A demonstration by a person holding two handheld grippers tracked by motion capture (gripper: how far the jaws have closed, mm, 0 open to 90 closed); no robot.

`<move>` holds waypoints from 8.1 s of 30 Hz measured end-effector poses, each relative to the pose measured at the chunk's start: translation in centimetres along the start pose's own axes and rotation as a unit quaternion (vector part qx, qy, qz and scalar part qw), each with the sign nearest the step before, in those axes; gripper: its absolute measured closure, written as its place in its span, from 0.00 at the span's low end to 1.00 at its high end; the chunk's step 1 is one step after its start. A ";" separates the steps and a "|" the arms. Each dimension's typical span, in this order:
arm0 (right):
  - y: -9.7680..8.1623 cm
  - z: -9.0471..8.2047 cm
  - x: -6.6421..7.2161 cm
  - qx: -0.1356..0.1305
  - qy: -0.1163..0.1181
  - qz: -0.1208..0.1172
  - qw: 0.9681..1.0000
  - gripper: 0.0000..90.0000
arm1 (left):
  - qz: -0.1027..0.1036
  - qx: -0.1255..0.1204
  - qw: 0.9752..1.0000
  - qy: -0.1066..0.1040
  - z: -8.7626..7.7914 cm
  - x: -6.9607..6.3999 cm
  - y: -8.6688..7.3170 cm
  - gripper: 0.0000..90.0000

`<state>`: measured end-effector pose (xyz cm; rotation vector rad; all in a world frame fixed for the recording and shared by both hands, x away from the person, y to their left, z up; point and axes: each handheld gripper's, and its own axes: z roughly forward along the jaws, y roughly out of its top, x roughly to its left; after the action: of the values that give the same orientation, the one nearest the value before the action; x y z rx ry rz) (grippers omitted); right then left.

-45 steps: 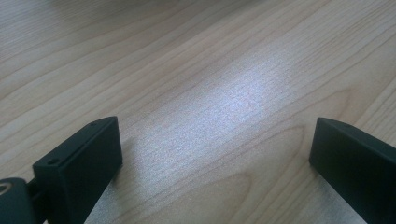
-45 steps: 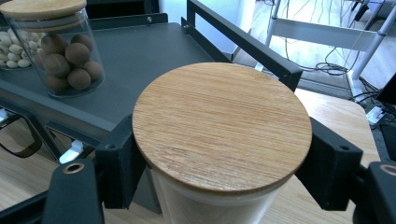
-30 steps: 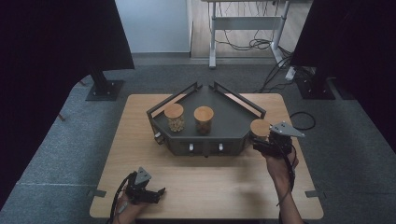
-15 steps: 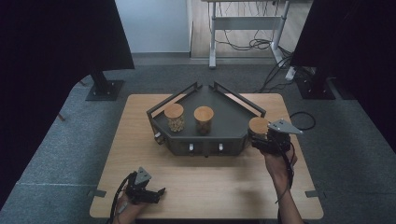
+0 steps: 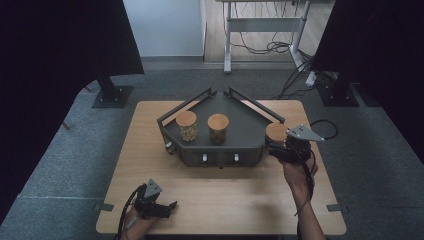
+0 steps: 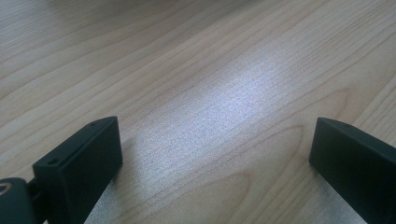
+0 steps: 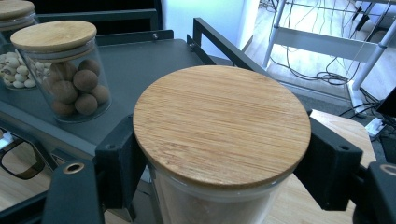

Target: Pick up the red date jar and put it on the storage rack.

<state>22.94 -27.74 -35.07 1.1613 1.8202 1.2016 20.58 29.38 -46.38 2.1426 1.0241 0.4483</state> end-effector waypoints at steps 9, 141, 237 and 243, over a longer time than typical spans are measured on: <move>0.4 0.7 0.4 0.000 0.008 -0.003 1.000 0.28 | 0.000 0.000 1.000 0.000 0.0 0.0 0.0 0.03; 1.0 8.0 0.9 0.015 0.042 -0.006 0.999 0.06 | 0.004 0.001 1.000 -0.005 -0.1 0.1 0.0 0.03; -2.6 1.1 0.2 -0.016 0.050 -0.018 0.998 0.07 | 0.003 0.001 1.000 -0.003 -0.1 0.0 0.0 0.03; -2.9 0.8 0.1 -0.015 0.052 -0.017 0.998 0.08 | 0.003 0.000 1.000 -0.003 -0.1 0.0 -0.1 0.03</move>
<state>22.70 -27.87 -38.09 1.0654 1.8855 1.2867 20.51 29.44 -46.36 2.1476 1.0142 0.4444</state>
